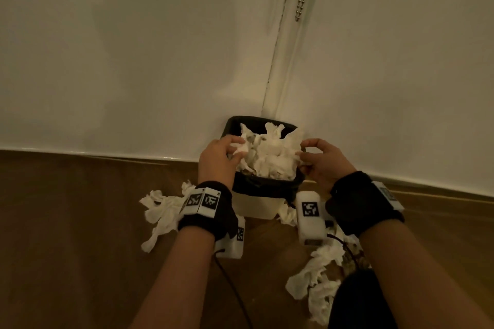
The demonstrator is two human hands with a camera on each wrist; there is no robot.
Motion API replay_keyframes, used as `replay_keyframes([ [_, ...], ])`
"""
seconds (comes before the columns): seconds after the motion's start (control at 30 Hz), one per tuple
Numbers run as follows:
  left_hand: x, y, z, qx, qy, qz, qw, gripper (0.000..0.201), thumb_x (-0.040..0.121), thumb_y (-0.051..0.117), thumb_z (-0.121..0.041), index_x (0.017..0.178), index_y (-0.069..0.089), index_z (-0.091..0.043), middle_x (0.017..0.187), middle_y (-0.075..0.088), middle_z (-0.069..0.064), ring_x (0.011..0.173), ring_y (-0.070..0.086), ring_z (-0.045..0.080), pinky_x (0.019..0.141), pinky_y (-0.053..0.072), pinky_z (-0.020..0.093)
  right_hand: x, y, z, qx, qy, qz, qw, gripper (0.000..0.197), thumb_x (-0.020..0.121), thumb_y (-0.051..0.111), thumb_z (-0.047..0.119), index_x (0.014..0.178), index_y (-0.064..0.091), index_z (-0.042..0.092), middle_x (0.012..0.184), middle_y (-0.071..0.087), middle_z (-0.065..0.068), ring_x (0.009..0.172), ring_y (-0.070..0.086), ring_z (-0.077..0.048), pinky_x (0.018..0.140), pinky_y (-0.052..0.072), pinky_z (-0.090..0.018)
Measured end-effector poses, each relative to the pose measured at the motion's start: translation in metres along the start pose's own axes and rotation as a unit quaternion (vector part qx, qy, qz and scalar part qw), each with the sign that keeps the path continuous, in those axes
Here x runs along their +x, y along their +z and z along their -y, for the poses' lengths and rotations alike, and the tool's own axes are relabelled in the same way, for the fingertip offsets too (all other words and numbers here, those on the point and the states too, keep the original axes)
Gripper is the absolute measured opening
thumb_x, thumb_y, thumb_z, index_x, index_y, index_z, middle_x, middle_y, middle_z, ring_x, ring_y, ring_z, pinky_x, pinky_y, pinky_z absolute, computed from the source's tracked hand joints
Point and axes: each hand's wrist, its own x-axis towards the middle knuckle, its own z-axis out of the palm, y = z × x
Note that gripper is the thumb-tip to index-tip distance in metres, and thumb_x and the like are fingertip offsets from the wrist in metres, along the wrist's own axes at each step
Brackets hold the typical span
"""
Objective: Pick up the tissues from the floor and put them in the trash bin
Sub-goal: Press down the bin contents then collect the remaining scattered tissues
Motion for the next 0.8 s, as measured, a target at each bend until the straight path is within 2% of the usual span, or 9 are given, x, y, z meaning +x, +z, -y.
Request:
replay_keyframes([
  [0.1,0.005,0.009,0.006,0.084,0.01,0.063,0.994,0.019,0.088,0.062,-0.023,0.106,0.066,-0.023,0.101,0.054,0.002,0.087,0.053,0.009,0.078,0.041,0.018,0.008,0.004,-0.009,-0.207,-0.061,-0.044,0.976,0.013,0.085,0.06,0.001,0.096,0.066,0.005,0.077,0.06,-0.006,0.06,0.054,-0.012,0.055,0.048,-0.017],
  [0.2,0.006,0.015,0.006,0.177,0.034,0.116,0.977,0.025,0.093,0.054,-0.021,0.116,0.064,-0.02,0.109,0.052,0.008,0.098,0.055,0.022,0.086,0.041,0.027,0.009,0.015,-0.013,-0.427,-0.135,-0.042,0.893,0.019,0.091,0.053,0.011,0.097,0.069,0.003,0.086,0.064,-0.008,0.077,0.063,-0.02,0.072,0.052,-0.017],
  [0.27,0.005,0.019,0.005,0.209,0.062,0.137,0.966,0.026,0.094,0.051,-0.017,0.116,0.065,-0.018,0.113,0.052,0.01,0.103,0.054,0.025,0.091,0.04,0.029,0.004,0.025,-0.014,-0.521,-0.162,-0.004,0.838,0.025,0.095,0.042,0.013,0.089,0.065,0.003,0.088,0.059,-0.011,0.085,0.057,-0.024,0.074,0.039,-0.019],
  [0.33,0.005,0.023,0.003,0.229,0.075,0.157,0.958,0.027,0.093,0.05,-0.014,0.115,0.064,-0.016,0.119,0.052,0.01,0.106,0.054,0.026,0.096,0.041,0.033,0.0,0.036,-0.016,-0.516,-0.159,0.047,0.84,0.024,0.096,0.038,0.012,0.103,0.059,0.003,0.106,0.057,-0.015,0.096,0.053,-0.024,0.078,0.037,-0.02],
  [0.4,0.005,0.027,0.0,0.264,0.076,0.181,0.944,0.028,0.092,0.05,-0.013,0.118,0.06,-0.016,0.123,0.054,0.009,0.107,0.055,0.025,0.095,0.045,0.033,-0.004,0.046,-0.021,-0.5,-0.142,0.118,0.846,0.042,0.096,0.037,0.012,0.137,0.039,0.009,0.138,0.043,-0.016,0.126,0.041,-0.03,0.105,0.035,-0.032],
  [0.47,0.004,0.029,-0.003,0.297,0.08,0.204,0.929,0.027,0.093,0.046,-0.014,0.12,0.053,-0.012,0.122,0.056,0.01,0.107,0.056,0.025,0.094,0.044,0.033,-0.004,0.055,-0.029,-0.521,-0.126,0.167,0.828,0.054,0.097,0.034,0.018,0.148,0.019,0.017,0.15,0.027,-0.013,0.139,0.024,-0.031,0.116,0.022,-0.038],
  [0.57,0.002,0.027,-0.003,0.339,0.108,0.245,0.902,0.027,0.093,0.045,-0.019,0.118,0.049,-0.01,0.118,0.059,0.009,0.109,0.055,0.025,0.1,0.036,0.033,-0.004,0.062,-0.033,-0.533,-0.074,0.182,0.823,0.055,0.098,0.028,0.028,0.15,0.013,0.018,0.153,0.024,-0.012,0.14,0.024,-0.029,0.116,0.02,-0.035],
  [0.67,0.002,0.02,-0.004,0.406,0.135,0.281,0.859,0.031,0.095,0.034,-0.026,0.12,0.05,-0.016,0.114,0.062,0.003,0.11,0.055,0.021,0.111,0.022,0.037,-0.004,0.062,-0.03,-0.47,-0.016,0.126,0.874,0.047,0.103,0.02,0.021,0.146,0.021,0.002,0.148,0.032,-0.018,0.136,0.03,-0.029,0.112,0.022,-0.031],
  [0.8,0.006,0.024,-0.007,0.476,0.116,0.353,0.797,0.053,0.097,0.025,-0.032,0.146,0.014,-0.016,0.134,0.049,0.006,0.127,0.042,0.025,0.114,0.013,0.05,0.005,0.058,-0.031,-0.487,0.021,0.106,0.867,0.048,0.103,0.016,0.017,0.146,0.013,-0.003,0.147,0.033,-0.023,0.134,0.036,-0.031,0.11,0.027,-0.034],
])
